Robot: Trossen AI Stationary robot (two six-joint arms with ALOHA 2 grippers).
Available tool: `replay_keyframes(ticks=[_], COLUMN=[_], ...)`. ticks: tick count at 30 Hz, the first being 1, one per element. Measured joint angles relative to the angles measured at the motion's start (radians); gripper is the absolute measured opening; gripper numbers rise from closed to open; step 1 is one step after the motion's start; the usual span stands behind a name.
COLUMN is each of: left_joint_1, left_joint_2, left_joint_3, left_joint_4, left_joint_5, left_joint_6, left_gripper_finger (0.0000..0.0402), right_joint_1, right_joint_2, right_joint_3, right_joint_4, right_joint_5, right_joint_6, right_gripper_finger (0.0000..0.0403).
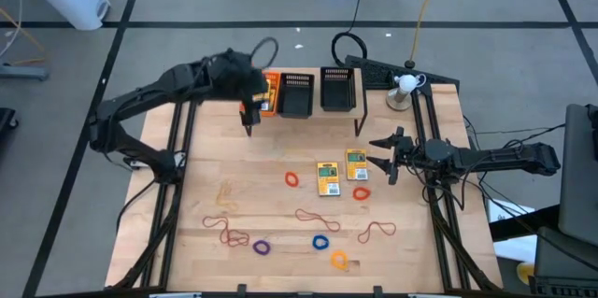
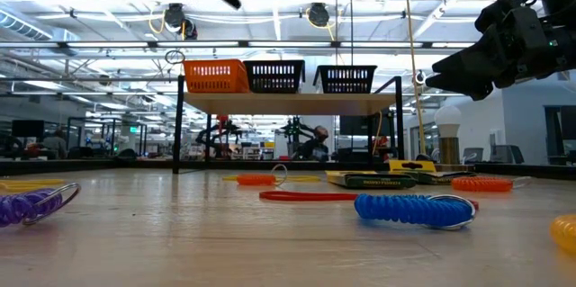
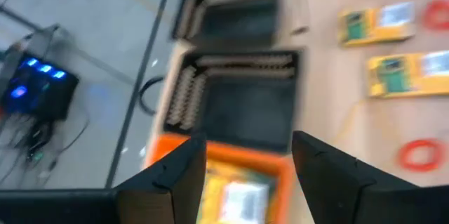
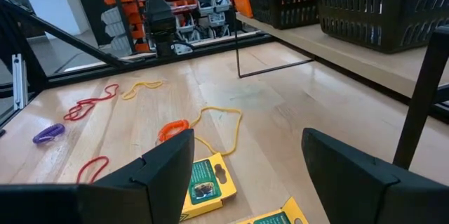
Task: Pick & Place Office Desk Supplies
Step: Put the yellow pack of crayons into the orange bin on the shelf
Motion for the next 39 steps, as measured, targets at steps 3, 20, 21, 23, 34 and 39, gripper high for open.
replay_keyframes(ticks=[3,20,21,23,34,39], left_joint_1=[-0.118,-0.369,-0.356,-0.327,-0.189,-0.178], left_joint_2=[0.005,0.435,0.453,0.486,0.607,0.643], left_joint_3=[0.000,0.000,0.000,0.000,-0.001,0.000], left_joint_4=[-0.012,0.252,0.266,0.280,0.406,0.435], left_joint_5=[-0.030,0.010,0.023,0.056,0.236,0.238], left_joint_6=[-0.067,-0.233,-0.240,-0.250,-0.257,-0.253], left_gripper_finger=[0.0207,0.0177,0.0177,0.0177,0.0177,0.0177], right_joint_1=[0.000,0.000,0.000,0.000,0.000,0.000], right_joint_2=[0.000,0.009,0.012,0.020,0.081,0.101], right_joint_3=[0.000,0.000,0.000,0.000,0.000,0.000], right_joint_4=[0.000,0.000,0.000,0.000,-0.024,-0.023], right_joint_5=[0.000,-0.001,-0.001,-0.001,-0.002,-0.002], right_joint_6=[-0.001,-0.010,-0.004,-0.001,0.081,0.094], right_gripper_finger=[0.0254,0.0254,0.0254,0.0254,0.0254,0.0254])
